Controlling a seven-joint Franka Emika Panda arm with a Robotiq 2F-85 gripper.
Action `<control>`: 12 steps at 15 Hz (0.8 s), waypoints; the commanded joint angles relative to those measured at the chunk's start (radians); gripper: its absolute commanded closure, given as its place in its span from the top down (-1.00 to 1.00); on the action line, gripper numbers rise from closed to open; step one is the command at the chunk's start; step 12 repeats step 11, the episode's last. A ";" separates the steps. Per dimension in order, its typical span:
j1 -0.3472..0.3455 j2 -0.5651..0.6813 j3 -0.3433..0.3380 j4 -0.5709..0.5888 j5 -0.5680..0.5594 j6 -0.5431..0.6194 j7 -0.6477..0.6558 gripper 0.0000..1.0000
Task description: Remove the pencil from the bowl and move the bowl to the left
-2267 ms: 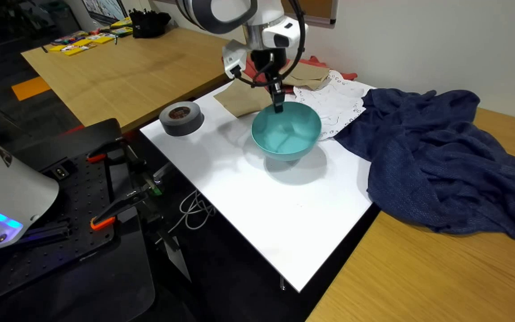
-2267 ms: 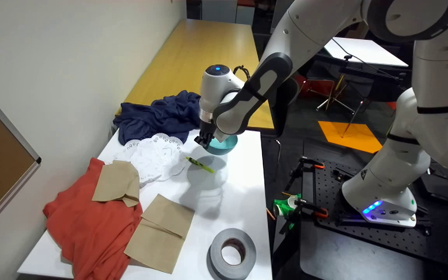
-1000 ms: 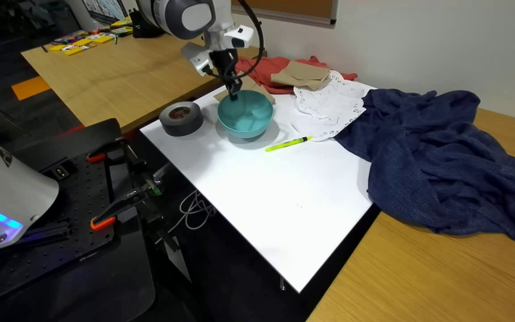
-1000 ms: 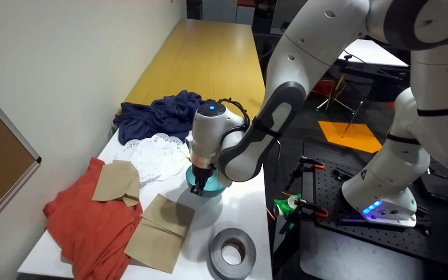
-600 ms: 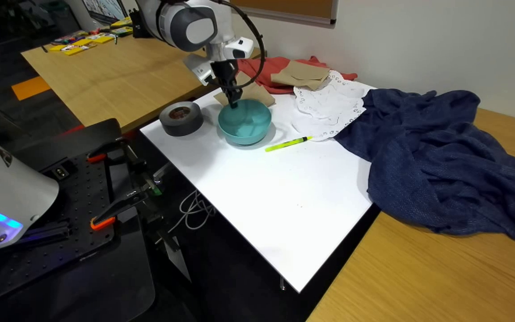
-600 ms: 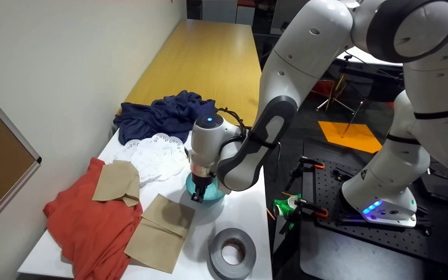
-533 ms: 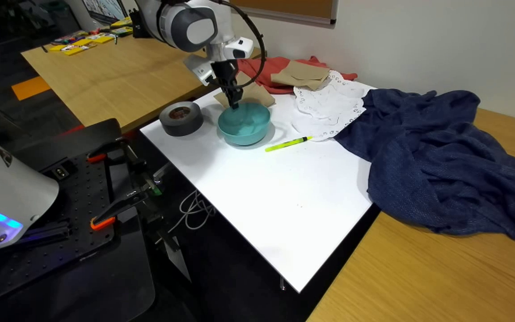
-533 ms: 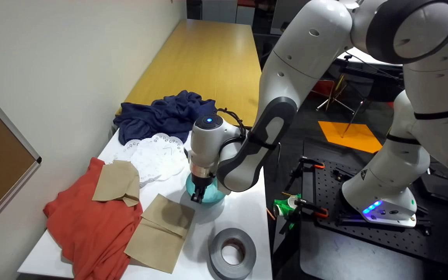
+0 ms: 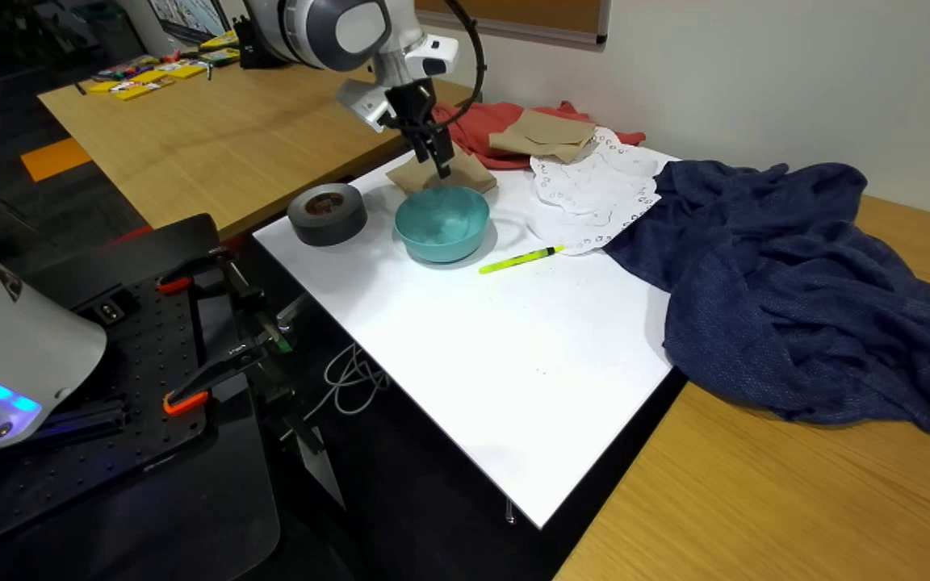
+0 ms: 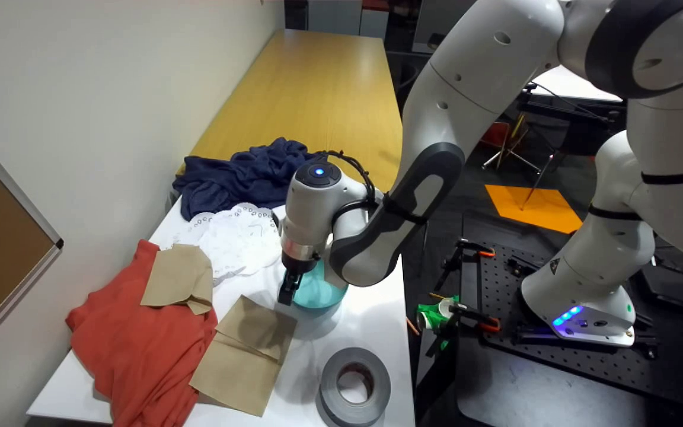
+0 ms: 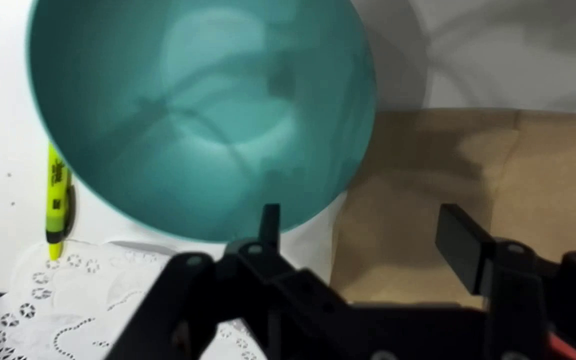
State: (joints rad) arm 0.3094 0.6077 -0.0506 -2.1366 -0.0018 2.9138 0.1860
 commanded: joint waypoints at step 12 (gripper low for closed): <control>0.019 -0.174 -0.059 -0.107 -0.073 -0.002 0.055 1.00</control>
